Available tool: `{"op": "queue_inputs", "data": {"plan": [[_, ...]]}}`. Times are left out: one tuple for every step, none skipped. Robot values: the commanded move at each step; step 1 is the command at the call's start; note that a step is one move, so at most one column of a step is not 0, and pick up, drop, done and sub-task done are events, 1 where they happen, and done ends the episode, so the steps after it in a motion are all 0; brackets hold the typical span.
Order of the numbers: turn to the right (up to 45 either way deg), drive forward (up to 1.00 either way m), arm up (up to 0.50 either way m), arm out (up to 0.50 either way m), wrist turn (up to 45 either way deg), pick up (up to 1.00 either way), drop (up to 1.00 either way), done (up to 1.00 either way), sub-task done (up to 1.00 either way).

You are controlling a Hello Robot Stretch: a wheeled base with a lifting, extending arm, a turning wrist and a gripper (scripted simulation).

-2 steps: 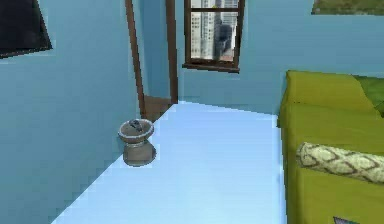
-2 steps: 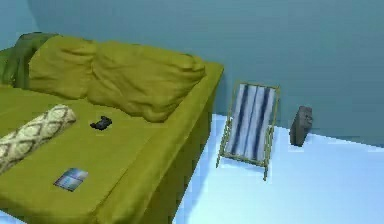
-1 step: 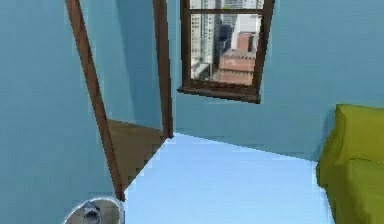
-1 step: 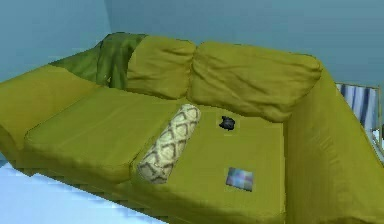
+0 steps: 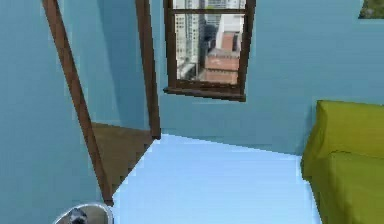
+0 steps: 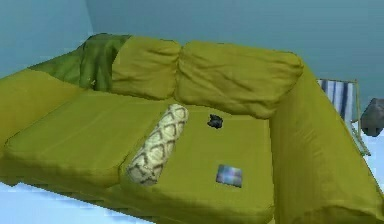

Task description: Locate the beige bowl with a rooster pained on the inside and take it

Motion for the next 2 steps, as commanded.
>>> {"op": "queue_inputs", "data": {"plan": [[0.0,1.00,0.00,0.00,0.0,0.00,0.00,0.00,0.00],[-39.0,0.00,0.00,0.00,0.0,0.00,0.00,0.00,0.00]]}}
